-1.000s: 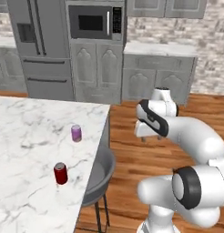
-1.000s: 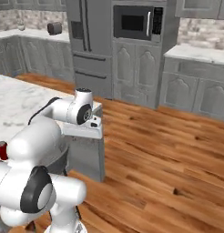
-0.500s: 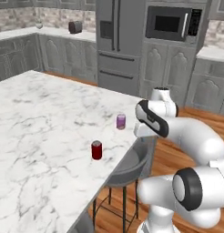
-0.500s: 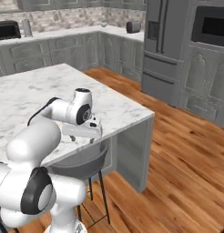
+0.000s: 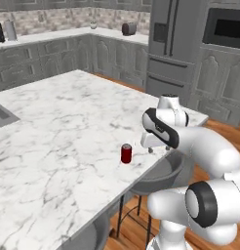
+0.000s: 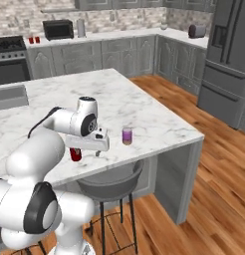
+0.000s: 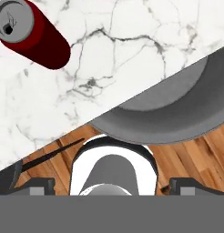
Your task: Four empty soda cans are scattered around the kitchen. Gather all the cans and cluster them next to the stove for recycling.
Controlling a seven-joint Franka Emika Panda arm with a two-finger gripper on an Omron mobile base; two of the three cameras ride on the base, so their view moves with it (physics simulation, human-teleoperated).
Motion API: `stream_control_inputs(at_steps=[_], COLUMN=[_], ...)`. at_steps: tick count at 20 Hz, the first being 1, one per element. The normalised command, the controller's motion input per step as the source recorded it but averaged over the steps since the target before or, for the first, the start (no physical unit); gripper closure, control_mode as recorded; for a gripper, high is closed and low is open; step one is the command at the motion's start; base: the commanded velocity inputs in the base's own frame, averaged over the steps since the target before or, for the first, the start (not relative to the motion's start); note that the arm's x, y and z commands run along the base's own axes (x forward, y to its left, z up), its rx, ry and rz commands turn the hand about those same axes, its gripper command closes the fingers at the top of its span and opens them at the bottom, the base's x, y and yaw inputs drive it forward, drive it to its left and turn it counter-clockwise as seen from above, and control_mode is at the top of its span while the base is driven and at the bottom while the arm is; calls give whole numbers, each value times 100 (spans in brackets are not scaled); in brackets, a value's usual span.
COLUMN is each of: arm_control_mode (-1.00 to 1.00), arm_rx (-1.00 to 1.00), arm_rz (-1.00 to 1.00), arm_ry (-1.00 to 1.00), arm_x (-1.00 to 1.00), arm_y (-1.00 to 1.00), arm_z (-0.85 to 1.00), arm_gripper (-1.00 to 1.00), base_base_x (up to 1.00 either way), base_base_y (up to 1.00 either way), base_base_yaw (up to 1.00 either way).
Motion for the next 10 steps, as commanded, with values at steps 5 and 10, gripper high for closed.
stream_control_inputs(at_steps=[5, 10], arm_control_mode=[100, 100], arm_rx=[0, 0], arm_rz=[0, 0], arm_ry=[0, 0], arm_x=[0, 0], arm_y=[0, 0], arm_z=[0, 0], arm_gripper=[-100, -100], base_base_x=[15, 0], base_base_y=[0, 0], base_base_yaw=[24, 0])
